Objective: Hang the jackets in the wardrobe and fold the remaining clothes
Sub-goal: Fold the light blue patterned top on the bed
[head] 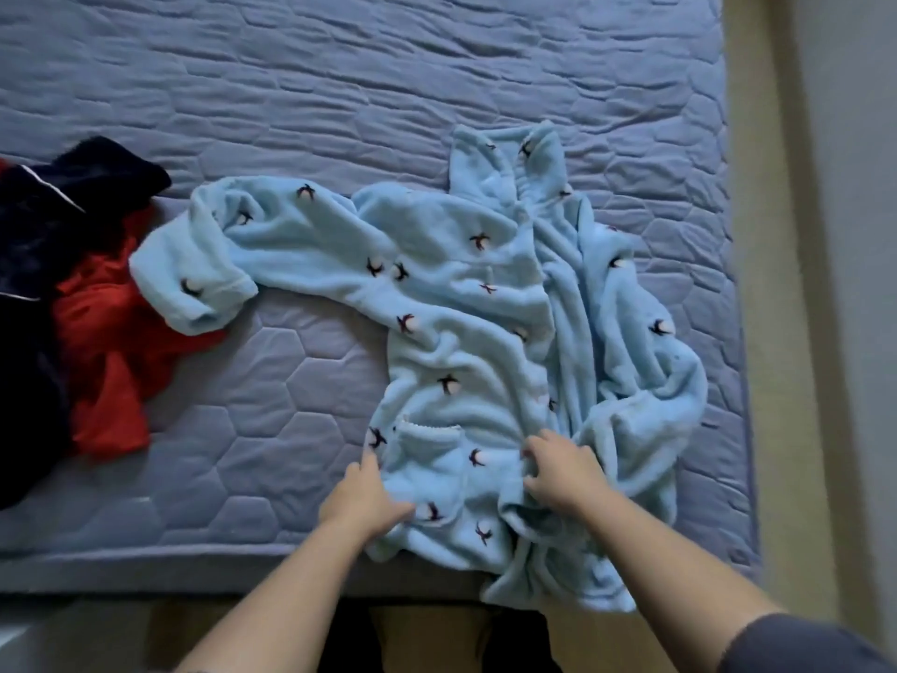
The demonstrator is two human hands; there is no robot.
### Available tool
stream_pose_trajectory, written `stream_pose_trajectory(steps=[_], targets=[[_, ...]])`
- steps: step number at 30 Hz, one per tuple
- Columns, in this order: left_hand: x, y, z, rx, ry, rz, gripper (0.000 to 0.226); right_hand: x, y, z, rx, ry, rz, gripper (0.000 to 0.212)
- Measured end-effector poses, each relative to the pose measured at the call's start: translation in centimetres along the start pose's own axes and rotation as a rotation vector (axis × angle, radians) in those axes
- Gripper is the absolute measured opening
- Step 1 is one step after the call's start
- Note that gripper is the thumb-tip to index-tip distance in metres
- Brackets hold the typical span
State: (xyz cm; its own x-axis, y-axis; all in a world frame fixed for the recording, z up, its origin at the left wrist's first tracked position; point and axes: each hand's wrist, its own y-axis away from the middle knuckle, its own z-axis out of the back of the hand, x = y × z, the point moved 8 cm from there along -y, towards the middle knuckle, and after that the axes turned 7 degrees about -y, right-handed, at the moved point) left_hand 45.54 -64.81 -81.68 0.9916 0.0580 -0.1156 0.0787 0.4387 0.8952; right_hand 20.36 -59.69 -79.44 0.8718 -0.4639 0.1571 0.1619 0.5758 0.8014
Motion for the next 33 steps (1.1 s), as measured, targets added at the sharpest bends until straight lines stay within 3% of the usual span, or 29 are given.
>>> stream_pose_trajectory(steps=[3, 6, 9, 12, 16, 20, 23, 26, 29, 31, 33], targets=[[-0.1, 0.9, -1.7, -0.123, 0.06, 0.121, 0.086, 0.0, 0.4, -0.5, -0.128, 0.056, 0.12, 0.034], [0.3, 1.8, -2.8, -0.192, 0.262, 0.091, 0.09, -0.1, 1.3, -1.3, -0.189, 0.1, 0.185, 0.033], [2.3, 3.1, -2.5, -0.389, 0.489, 0.103, 0.057, -0.5, 3.8, -1.6, -0.346, 0.147, 0.26, 0.024], [5.0, 3.9, -2.6, -0.472, 0.676, 0.22, 0.028, -1.6, 7.3, -2.0, -0.526, 0.005, 0.282, 0.035], [7.1, 4.6, -2.6, -0.417, 0.659, 0.276, 0.027, -4.2, 11.3, -5.0, -0.613, -0.214, 0.122, 0.064], [5.8, 4.7, -4.5, -0.199, 0.827, 0.028, 0.036, -7.9, 13.2, -8.6, -0.664, -0.587, -0.262, 0.079], [4.5, 4.9, -6.6, -0.139, 0.511, -0.214, 0.085, -10.8, 13.6, -12.6, -0.554, -0.781, -0.575, 0.086], [4.1, 4.7, -7.8, -0.296, 0.238, -0.282, 0.091, -12.2, 12.6, -14.9, -0.434, -0.679, -0.607, 0.09], [4.4, 4.4, -6.6, -0.577, 0.353, -0.219, 0.054, -13.2, 10.9, -13.9, -0.544, -0.508, -0.441, 0.068], [5.1, 4.5, -5.7, -0.676, 0.551, -0.156, 0.032, -13.8, 10.6, -12.2, -0.675, -0.623, -0.335, 0.037], [5.8, 5.0, -5.0, -0.733, 0.627, -0.116, 0.022, -14.2, 11.0, -11.3, -0.721, -0.716, -0.273, 0.021]])
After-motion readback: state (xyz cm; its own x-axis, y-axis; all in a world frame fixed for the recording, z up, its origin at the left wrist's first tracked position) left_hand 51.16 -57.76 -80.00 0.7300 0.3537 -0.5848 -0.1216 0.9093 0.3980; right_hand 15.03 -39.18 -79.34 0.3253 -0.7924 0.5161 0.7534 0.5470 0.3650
